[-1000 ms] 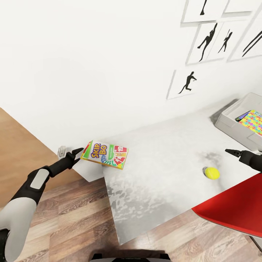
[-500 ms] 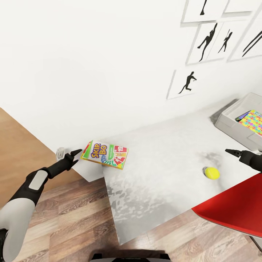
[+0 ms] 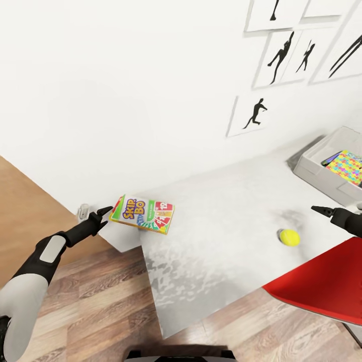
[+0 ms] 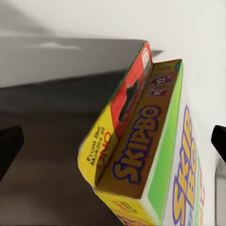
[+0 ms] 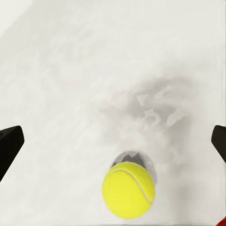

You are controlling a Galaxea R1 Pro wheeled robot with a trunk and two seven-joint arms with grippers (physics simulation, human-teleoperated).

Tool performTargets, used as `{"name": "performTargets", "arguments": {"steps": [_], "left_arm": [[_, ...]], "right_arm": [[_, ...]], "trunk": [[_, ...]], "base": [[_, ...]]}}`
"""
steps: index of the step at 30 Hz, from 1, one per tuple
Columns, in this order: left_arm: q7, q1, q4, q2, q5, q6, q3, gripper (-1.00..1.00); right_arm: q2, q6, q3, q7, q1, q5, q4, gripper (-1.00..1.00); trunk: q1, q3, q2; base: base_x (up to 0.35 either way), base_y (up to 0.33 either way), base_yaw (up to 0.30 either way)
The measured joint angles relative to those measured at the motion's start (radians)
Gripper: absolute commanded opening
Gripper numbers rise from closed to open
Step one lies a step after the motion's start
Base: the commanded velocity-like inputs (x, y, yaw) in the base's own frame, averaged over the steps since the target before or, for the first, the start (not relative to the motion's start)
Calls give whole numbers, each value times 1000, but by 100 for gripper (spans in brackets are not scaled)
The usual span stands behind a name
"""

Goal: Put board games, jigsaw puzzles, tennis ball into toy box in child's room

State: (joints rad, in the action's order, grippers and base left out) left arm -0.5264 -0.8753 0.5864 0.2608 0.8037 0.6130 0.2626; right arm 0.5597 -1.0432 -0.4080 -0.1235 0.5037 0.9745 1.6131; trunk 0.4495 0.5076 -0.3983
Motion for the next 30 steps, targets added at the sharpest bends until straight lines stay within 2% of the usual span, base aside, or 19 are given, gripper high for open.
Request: {"name": "performTargets", "arguments": {"steps": [11, 30], "left_arm": [[0, 0, 0, 0, 0, 0, 0, 100], [0, 0, 0, -1, 1, 0, 0, 100]], "right_arm": [[0, 0, 0, 0, 0, 0, 0, 100], [-1, 0, 0, -1, 0, 0, 0, 100]], "trunk": [[0, 0, 0], [0, 0, 0]], "base": [[0, 0, -148], [0, 0, -19]]}}
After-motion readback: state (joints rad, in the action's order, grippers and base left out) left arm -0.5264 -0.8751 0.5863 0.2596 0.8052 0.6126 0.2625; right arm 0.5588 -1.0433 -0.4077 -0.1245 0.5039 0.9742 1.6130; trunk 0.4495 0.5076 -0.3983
